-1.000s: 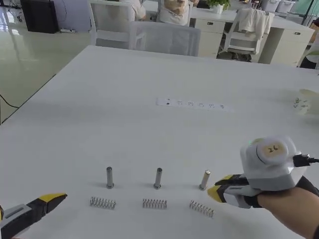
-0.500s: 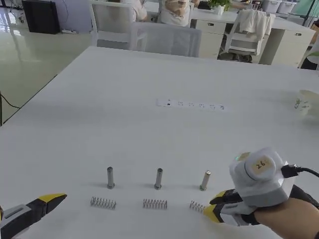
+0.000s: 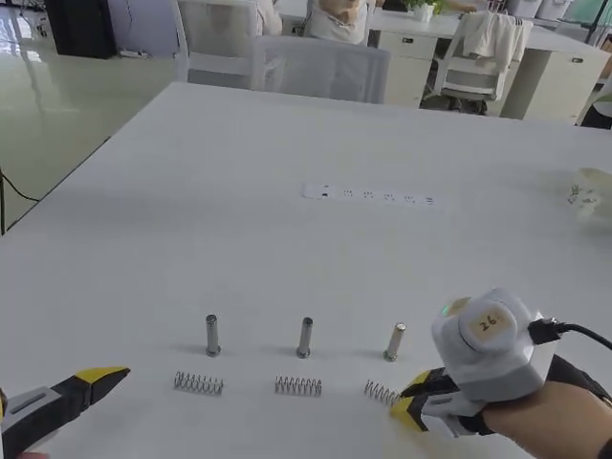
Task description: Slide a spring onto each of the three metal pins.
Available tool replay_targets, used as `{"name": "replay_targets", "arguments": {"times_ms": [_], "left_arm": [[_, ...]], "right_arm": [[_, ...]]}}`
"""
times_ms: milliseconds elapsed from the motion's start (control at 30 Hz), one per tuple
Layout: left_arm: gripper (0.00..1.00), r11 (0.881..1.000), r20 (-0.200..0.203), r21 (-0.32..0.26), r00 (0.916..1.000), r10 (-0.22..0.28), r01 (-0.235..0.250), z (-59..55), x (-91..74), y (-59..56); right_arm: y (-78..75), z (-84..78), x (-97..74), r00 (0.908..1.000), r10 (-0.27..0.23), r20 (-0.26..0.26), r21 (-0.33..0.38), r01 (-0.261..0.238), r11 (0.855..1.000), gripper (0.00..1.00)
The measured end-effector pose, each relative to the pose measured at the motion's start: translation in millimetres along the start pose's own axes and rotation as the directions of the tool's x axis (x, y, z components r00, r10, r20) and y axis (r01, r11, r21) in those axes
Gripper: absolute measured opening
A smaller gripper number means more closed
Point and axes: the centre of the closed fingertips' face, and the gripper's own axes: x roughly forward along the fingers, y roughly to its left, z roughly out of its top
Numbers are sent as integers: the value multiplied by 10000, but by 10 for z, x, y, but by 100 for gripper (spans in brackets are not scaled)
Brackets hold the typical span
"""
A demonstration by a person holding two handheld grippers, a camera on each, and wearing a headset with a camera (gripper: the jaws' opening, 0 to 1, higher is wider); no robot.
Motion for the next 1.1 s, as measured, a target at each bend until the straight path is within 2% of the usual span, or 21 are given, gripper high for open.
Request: {"name": "replay_targets", "arguments": {"times_ms": [167,367,533,767,1100], "left_arm": [[79,9999,-9,-4,9999,-130,130,16,13,-24],[78,9996,9,61,9997,-258,258,51,25,-58],[78,9992,92,143,9992,-385,383,113,34,-89],[76,9975,116,299,9978,-645,641,174,52,-153],[72,9902,209,695,9922,-1230,1213,353,115,-283]], "right_arm": [[26,4,1,10000,-39,-67,-363,36,9993,8],[14,-6,-20,9999,-127,-97,-290,125,9995,8],[49,84,-66,9998,-67,170,-196,71,9998,8],[187,206,-121,9985,204,498,-257,-192,9995,8],[398,393,-226,9909,623,1191,-255,-596,9979,8]]}}
